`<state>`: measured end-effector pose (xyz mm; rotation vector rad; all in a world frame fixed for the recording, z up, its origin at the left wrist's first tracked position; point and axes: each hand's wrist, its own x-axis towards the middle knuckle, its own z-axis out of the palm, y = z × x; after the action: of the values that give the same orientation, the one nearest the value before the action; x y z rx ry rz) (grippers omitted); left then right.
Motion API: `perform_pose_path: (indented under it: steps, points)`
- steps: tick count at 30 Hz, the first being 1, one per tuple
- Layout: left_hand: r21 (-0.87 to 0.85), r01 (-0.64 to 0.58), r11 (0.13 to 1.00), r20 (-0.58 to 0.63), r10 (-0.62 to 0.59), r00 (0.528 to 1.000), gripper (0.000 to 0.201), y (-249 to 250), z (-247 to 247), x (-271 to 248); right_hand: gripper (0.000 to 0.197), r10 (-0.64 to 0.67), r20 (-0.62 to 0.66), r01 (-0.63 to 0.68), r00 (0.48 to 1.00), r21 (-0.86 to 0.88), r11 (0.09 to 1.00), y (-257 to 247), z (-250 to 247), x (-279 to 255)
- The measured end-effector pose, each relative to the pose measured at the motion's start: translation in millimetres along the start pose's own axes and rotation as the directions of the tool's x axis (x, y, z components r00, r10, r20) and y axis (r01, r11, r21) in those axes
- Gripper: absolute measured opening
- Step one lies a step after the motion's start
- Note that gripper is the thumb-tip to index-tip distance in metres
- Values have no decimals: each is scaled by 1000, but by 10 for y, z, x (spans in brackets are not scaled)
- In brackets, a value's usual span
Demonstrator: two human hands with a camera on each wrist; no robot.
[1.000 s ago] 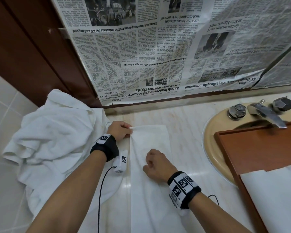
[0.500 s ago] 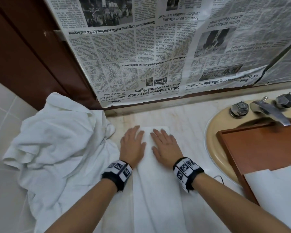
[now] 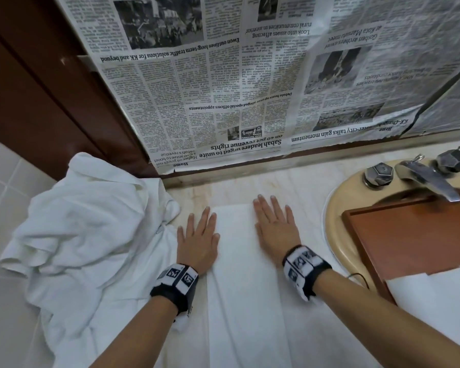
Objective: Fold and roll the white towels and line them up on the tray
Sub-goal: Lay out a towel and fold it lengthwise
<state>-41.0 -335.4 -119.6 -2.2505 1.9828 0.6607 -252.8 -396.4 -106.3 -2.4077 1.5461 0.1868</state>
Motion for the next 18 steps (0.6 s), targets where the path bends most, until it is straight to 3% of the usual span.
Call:
perform_pose_path:
  steps: [3,6,10,14,18]
  points:
    - [8,-11,1000,14,11,1000,77,-65,66,-165,57,-93,10,92,996,59,994,-103,193,-421]
    - [0,10,1000,34,-10,999,60,-40,58,-161,63,-41,108,31,993,91,995,-32,288,-682]
    - [-14,36,999,67,-35,997,57,88,-19,83,78,-70,154,69,985,17,997,191,240,-429]
    - [-74,31,997,24,-29,999,55,173,-129,472,58,-21,209,26,978,-22,999,393,56,-22]
    - [-76,27,997,-14,-28,999,54,238,-232,670,58,-60,213,58,975,15,998,505,-38,224]
